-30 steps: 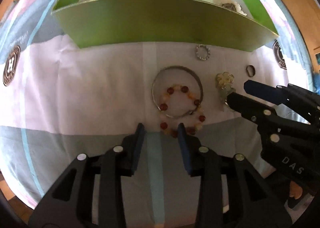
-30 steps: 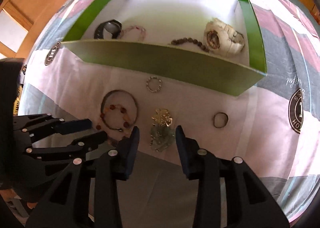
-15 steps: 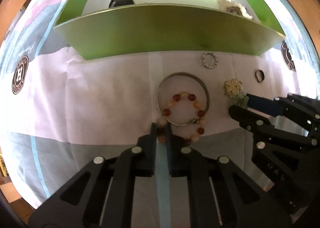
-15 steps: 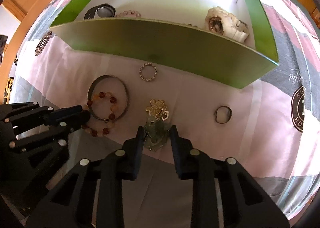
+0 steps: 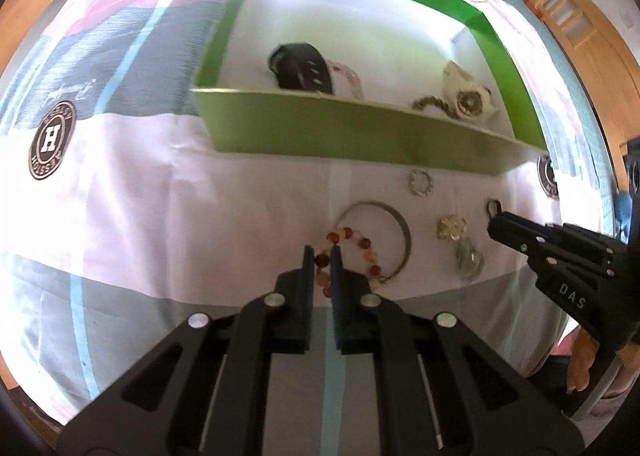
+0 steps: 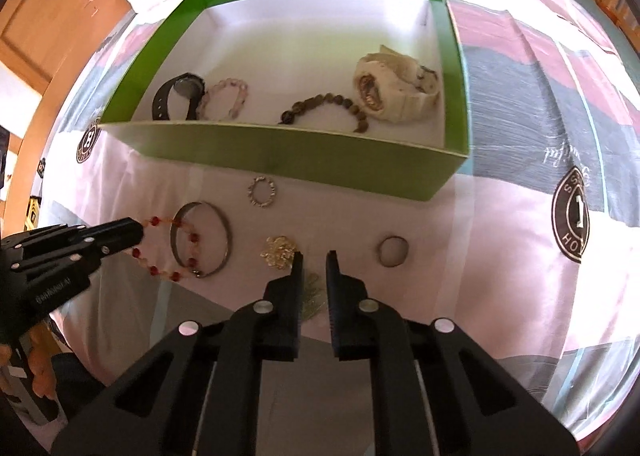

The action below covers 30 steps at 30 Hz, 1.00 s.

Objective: Organize jewelry
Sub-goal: 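Move the left tool to the red-bead bracelet while the right tool moves to the gold brooch, then close the left tool on the red-amber bead bracelet while the right tool grasps the green-pendant gold brooch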

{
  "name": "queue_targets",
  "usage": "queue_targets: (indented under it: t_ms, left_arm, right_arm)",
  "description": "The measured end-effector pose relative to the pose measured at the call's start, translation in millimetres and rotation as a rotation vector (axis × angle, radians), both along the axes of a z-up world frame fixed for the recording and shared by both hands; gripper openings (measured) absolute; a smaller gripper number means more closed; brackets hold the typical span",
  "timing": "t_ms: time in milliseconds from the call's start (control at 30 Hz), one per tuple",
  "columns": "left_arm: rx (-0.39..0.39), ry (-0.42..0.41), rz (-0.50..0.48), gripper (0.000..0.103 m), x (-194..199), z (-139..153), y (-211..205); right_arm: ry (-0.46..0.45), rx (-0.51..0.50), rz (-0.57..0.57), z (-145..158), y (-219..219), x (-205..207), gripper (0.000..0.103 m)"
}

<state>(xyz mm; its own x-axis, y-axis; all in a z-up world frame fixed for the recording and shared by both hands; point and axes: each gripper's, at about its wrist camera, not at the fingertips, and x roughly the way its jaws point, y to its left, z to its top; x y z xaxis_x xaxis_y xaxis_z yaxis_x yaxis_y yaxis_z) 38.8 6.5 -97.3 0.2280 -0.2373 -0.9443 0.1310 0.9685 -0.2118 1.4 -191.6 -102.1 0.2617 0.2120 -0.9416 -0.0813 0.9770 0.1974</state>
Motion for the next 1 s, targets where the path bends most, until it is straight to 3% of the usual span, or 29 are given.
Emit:
queue_targets:
  t_ms: [100, 167, 200, 567, 633, 733, 1000]
  left_arm:
    - [0.006, -0.002, 0.017, 0.008, -1.2, 5.3, 7.9]
    - [0.02, 0.012, 0.03, 0.008, -3.0, 2.7, 11.6]
    - [0.024, 0.018, 0.033, 0.008, -0.9, -0.7, 11.0]
    - [0.077, 0.065, 0.105, 0.008, 2.7, -11.1, 35.6]
    - [0.082, 0.076, 0.102, 0.008, 2.6, -13.6, 36.7]
    - [0.078, 0.085, 0.09, 0.01, 1.2, -14.8, 36.4]
    - [0.111, 0.101, 0.104, 0.024, 3.8, -21.0, 39.2]
  right_arm:
    - [0.031, 0.03, -0.002, -2.9, -5.0, 1.0, 0.012]
    - [0.056, 0.037, -0.002, -3.6, -8.5, 3.8, 0.026]
    - [0.07, 0.038, 0.008, -6.3, -6.4, 3.3, 0.029]
    - [0.122, 0.026, 0.074, -24.6, 16.8, -2.0, 0.029]
    - [0.125, 0.023, 0.071, -26.3, 18.0, -1.7, 0.027]
    - [0.111, 0.015, 0.079, -24.6, 22.6, -0.6, 0.011]
    - [0.108, 0.007, 0.078, -23.2, 17.4, 1.4, 0.01]
